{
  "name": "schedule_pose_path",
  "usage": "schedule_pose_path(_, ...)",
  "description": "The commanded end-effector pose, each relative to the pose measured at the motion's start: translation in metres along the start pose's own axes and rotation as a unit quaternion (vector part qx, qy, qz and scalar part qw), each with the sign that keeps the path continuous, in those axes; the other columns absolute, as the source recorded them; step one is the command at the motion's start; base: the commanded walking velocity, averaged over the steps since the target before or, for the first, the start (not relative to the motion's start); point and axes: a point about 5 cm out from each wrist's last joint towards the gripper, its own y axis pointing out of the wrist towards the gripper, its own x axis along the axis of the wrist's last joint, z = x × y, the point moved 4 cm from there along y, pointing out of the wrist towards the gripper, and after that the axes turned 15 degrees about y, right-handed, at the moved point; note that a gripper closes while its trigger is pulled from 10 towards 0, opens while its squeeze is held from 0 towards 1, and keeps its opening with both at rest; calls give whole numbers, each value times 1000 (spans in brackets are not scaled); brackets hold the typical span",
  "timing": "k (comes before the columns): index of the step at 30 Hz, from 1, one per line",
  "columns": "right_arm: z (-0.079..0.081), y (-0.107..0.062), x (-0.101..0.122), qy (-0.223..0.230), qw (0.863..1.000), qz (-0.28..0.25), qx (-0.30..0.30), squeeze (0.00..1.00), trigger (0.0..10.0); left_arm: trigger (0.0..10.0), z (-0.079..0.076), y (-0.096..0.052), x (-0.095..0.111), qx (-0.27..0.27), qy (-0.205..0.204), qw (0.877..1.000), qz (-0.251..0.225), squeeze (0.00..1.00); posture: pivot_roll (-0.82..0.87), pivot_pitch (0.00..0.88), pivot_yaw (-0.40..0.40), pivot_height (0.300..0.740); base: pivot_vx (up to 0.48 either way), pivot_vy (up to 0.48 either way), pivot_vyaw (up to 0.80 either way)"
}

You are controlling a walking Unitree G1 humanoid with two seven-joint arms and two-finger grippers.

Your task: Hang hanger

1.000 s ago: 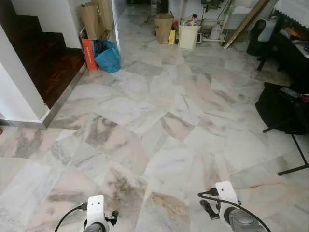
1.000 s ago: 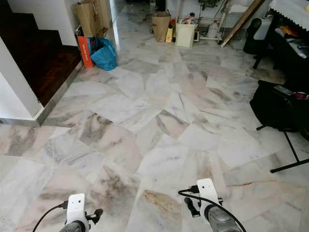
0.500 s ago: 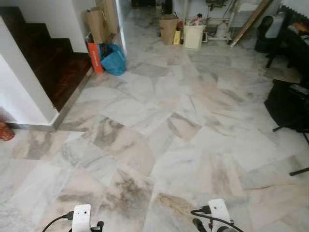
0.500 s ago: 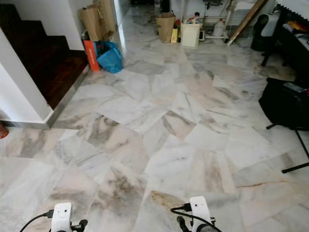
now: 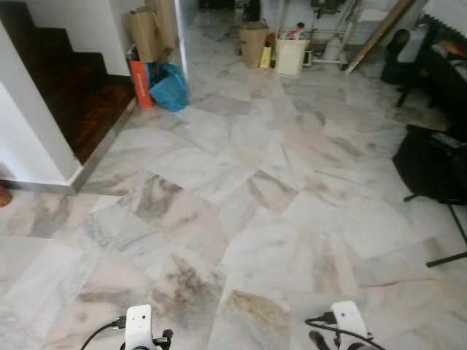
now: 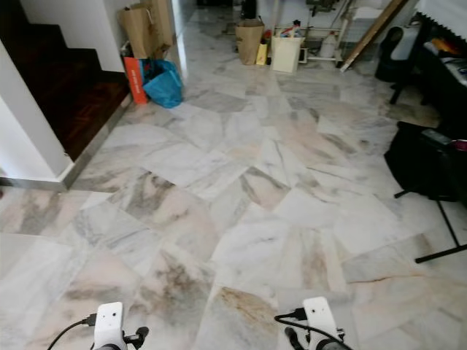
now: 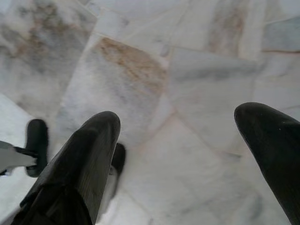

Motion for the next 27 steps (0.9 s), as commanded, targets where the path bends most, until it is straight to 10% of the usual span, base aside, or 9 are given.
schedule_pose_path(1, -2, -1, 1, -5, 1000, 1, 1, 0, 10000, 10000, -2, 0, -1, -1, -2, 1000, 4, 0, -93, 0, -51, 740, 0, 0, 0)
schedule_pose_path(11, -16, -5, -6, 14, 1000, 10, -17, 0, 10000, 10000, -4, -1, -6, -13, 24, 1000, 5, 0, -92, 0, -7, 740, 0, 0, 0)
schedule_pose_path(27, 23, 1, -32, 21, 999, 29, 15, 0, 10000, 10000, 31, 0, -4, 13, 60, 998, 7, 0, -136, 0, 36, 740, 0, 0, 0)
